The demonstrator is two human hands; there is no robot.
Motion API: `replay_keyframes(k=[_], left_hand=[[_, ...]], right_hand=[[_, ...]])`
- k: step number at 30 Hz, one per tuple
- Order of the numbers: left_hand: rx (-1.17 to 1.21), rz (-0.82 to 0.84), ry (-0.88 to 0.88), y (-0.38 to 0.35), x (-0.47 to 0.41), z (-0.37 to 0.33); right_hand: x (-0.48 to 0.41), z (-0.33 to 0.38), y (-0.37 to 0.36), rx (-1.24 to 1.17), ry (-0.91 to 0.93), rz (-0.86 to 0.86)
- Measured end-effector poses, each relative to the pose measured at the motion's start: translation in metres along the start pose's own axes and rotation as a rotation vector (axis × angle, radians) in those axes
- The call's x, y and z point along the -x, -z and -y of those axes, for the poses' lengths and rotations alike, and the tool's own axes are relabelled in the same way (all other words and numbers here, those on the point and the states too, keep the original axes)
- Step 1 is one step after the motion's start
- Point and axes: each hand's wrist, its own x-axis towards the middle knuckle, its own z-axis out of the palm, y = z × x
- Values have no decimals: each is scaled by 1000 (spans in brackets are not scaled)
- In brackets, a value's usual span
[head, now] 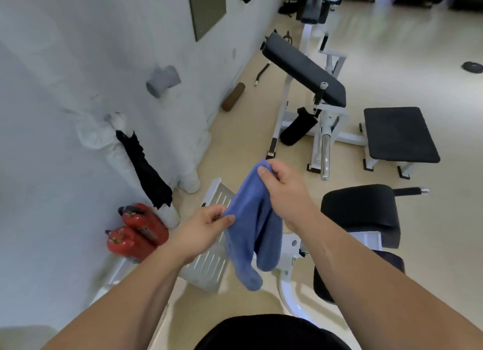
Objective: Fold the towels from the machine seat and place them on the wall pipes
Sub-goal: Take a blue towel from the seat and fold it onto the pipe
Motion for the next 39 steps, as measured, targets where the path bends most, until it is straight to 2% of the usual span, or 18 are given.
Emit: replay_keyframes(k=[3, 6, 8, 12, 14, 17, 18, 22, 24, 27, 32, 36, 39], left_hand=[[-27, -23, 100, 33, 18, 42], [-2, -194, 147, 60, 38, 62], [48, -332, 117, 76, 49, 58], [-26, -436, -32, 101, 58, 23], [-89, -428, -105, 108, 57, 4], [-204, -447, -180, 113, 50, -19], [-207, -476, -185, 116, 46, -22], [-219, -571, -117, 140, 28, -15], [-207, -555, 1, 156, 19, 0], [-56, -533, 209, 167, 10, 28], [82, -650, 422, 156, -15, 59], [170, -803, 381, 154, -33, 43], [102, -817, 257, 163, -46, 4]], right_hand=[[-10, 13, -30, -21, 30, -30], [-18, 19, -52, -4, 54, -35], [-24, 16, -63, 115, 90, 9], [-28, 5, -85, 430, 77, 322], [-30, 3, -103, 554, 175, 490], [-35, 6, -134, 495, 362, 706], [-40, 7, -144, 442, 388, 726], [-79, 8, -162, 370, 395, 631], [-108, 11, -164, 347, 362, 625], [-150, 18, -167, 235, 330, 592], [-203, 30, -172, 47, 217, 570], [-245, 26, -168, 162, 252, 574], [-262, 20, -169, 392, 291, 769]])
